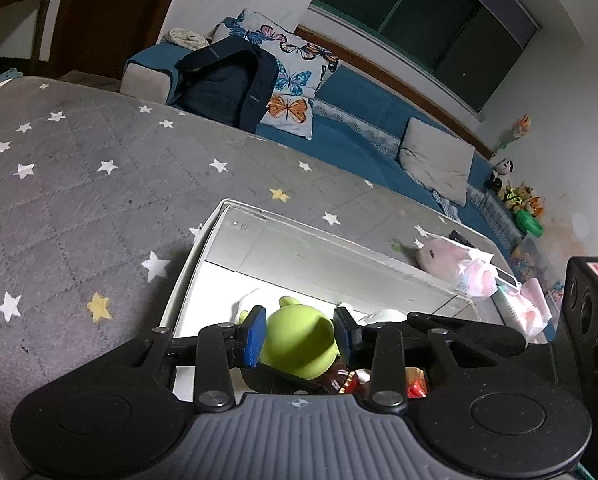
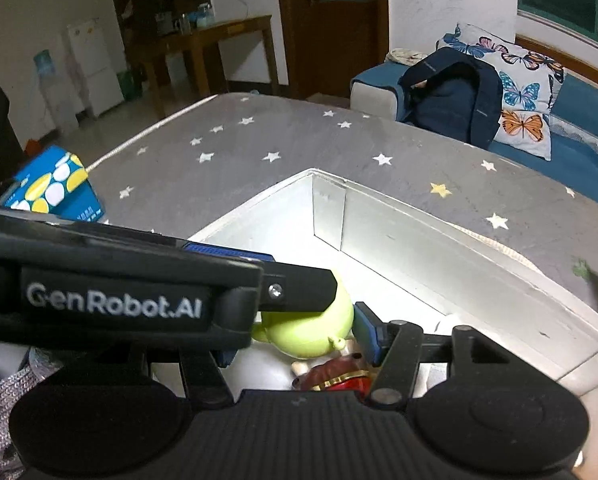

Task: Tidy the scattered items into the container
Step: 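Carry the green figure into the box and open the left gripper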

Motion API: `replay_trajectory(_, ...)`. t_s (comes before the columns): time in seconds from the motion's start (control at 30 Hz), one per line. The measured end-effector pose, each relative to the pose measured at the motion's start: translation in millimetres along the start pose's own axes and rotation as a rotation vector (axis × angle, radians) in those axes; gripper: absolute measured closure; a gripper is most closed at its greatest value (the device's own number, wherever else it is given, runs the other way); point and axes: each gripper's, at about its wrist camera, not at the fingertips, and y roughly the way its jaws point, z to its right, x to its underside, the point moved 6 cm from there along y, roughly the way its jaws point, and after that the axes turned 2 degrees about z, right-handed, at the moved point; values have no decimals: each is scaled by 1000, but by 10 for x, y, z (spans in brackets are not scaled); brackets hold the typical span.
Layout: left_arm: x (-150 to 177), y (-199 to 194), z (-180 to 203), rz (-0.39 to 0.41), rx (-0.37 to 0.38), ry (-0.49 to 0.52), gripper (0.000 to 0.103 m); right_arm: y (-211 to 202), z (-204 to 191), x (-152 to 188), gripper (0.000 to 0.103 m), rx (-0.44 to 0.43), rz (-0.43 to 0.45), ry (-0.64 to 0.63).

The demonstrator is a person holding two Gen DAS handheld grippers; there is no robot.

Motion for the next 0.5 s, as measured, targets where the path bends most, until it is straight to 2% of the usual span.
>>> replay_trajectory(0.5, 71, -76, -82, 9, -31, 3, 64, 12, -41, 7, 43, 26, -22, -29)
